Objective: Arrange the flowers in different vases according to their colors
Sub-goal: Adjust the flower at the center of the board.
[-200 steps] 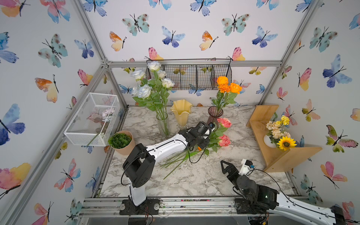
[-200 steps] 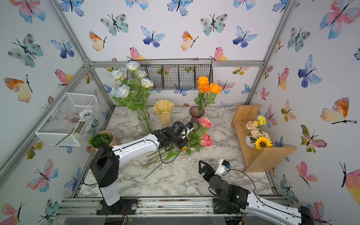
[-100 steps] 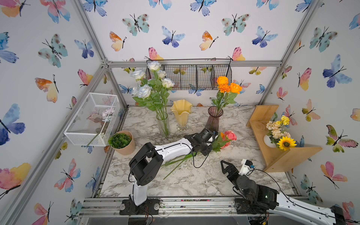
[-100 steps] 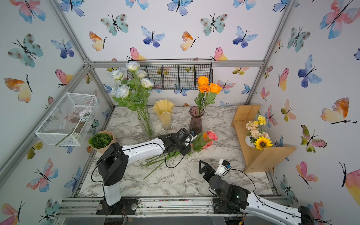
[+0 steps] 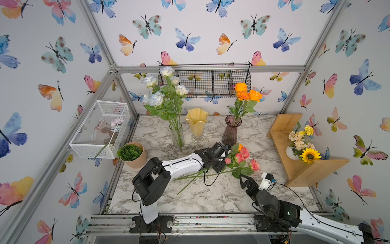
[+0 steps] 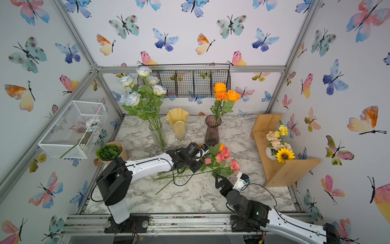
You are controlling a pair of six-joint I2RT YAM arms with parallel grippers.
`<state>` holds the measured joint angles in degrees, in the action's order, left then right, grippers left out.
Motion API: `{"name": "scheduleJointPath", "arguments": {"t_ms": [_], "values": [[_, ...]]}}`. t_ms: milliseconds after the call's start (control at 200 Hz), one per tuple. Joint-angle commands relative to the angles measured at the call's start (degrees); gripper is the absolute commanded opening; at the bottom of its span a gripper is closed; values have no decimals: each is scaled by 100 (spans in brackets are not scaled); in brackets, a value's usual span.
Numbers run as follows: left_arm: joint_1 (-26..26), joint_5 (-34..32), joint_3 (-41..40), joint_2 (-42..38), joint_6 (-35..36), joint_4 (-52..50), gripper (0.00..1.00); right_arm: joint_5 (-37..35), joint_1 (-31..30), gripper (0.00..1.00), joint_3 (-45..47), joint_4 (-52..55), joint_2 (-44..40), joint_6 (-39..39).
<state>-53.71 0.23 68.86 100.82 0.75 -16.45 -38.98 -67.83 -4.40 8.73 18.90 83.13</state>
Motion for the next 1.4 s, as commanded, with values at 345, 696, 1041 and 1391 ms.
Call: {"name": "scheduleJointPath", "arguments": {"t_ms": [345,696,1041,1391], "values": [[-271,654,384,499,238,-653,63,-398,-19,99,-264,1545,-1104,300],[-192,367,176,755,378,-738,60,-359,-19,98,-407,1659,-1444,22],[430,648,80,717,373,-696,59,-249,-19,98,-519,1119,-510,-84],[307,772,16,671,339,-825,56,-355,-19,98,-503,1472,-898,26]]}}
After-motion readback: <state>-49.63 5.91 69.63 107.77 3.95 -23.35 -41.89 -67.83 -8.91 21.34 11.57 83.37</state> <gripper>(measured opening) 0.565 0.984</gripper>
